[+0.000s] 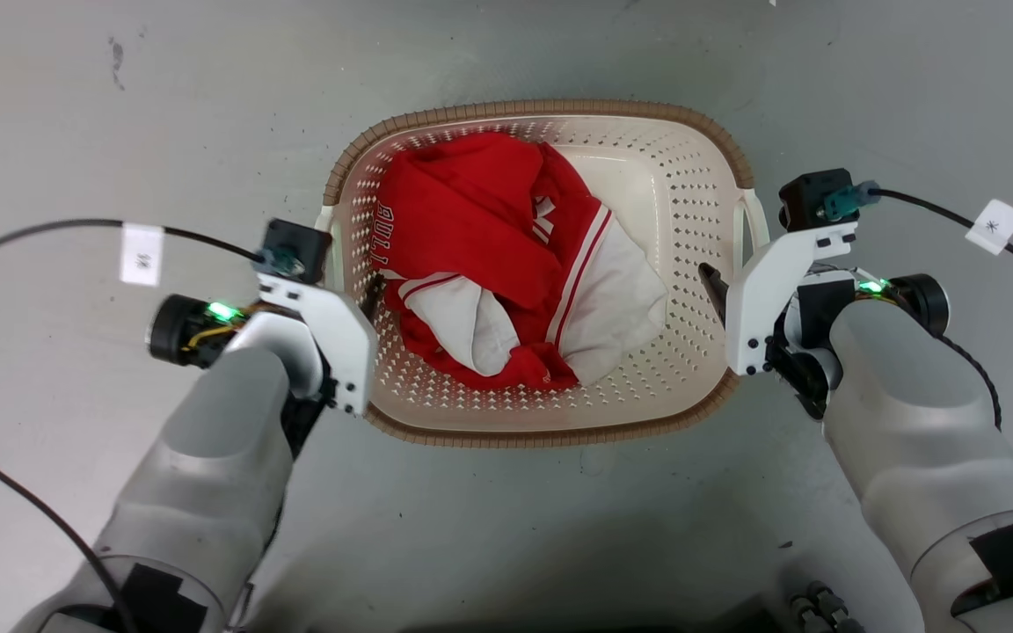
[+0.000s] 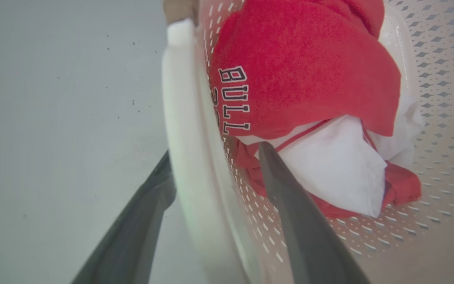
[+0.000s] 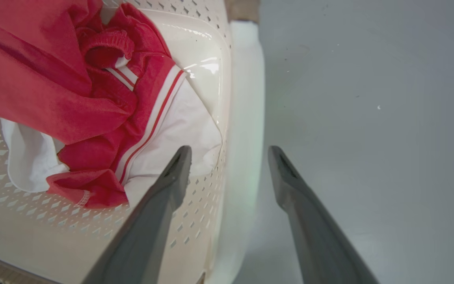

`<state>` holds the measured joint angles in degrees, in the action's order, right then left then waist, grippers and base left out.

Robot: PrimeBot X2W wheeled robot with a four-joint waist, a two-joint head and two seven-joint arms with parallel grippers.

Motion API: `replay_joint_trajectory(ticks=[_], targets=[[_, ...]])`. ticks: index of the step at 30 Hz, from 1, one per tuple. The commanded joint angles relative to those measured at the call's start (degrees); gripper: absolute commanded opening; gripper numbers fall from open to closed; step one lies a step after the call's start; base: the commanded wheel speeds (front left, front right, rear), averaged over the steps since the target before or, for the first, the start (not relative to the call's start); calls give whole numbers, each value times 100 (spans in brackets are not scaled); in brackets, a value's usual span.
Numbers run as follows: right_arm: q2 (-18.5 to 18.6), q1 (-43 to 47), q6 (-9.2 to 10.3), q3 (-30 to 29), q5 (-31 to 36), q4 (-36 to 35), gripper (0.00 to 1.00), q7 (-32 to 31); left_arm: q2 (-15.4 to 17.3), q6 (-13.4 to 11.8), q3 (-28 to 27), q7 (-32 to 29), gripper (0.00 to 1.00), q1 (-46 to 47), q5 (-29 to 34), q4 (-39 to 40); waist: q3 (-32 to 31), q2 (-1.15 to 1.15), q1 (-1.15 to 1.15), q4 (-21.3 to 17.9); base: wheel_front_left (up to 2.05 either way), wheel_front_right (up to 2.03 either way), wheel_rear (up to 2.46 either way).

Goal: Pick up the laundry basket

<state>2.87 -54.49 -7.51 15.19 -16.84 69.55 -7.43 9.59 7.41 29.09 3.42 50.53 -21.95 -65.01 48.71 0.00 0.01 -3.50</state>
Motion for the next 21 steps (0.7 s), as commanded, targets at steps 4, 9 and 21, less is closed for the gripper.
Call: replay_joint_trajectory(ticks=[4, 9, 21], targets=[[2, -224, 4, 66, 70, 173, 100, 13, 137, 7, 284, -26, 100, 154, -267, 60, 59, 0, -1, 0, 0, 0, 0], [1, -315, 4, 114, 35, 256, 100, 46, 240, 0, 586, -61, 100, 249, -534, 61, 103, 0, -1, 14, 0, 0, 0], [-1, -335, 3, 427, -114, 297, 0, 108, 270, 1, 1109, -49, 0, 328, -1121, 41, 128, 0, -1, 78, 0, 0, 0]])
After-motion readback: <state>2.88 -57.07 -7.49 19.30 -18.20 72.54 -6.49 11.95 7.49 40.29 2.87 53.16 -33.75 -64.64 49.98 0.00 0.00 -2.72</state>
